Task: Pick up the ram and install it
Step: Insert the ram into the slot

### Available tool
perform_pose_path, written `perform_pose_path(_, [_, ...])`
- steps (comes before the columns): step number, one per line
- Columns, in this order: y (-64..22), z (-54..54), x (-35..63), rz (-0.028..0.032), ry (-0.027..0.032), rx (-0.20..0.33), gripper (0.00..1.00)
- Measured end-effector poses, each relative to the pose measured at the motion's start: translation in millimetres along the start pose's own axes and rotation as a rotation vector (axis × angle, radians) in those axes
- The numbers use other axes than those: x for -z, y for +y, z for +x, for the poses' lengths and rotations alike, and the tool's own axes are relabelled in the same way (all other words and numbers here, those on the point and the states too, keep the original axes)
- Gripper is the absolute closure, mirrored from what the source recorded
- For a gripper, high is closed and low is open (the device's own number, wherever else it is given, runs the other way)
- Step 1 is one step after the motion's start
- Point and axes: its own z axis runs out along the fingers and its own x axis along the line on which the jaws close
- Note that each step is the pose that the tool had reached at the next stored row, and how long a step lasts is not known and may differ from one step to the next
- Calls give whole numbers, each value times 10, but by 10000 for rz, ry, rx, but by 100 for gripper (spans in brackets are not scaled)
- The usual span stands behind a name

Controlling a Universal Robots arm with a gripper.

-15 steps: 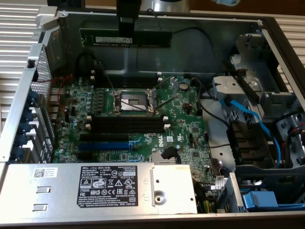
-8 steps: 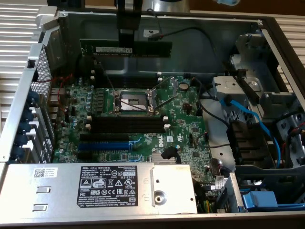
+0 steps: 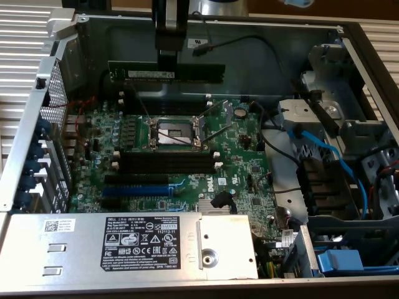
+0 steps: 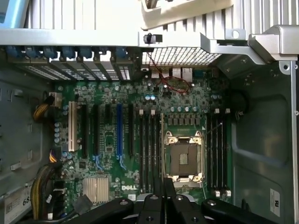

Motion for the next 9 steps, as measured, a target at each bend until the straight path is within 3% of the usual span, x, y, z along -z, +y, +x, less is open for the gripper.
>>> perform_pose_path(1, [1,-25,-13,2,24,-1,88])
perform_pose_path(3, [0,-49,-29,6,133,-4,88])
perform_pose_path(7, [1,-78,-60,14,407,-14,88])
perform_pose_path(9, [-3,-78,-93,15,433,-13,88])
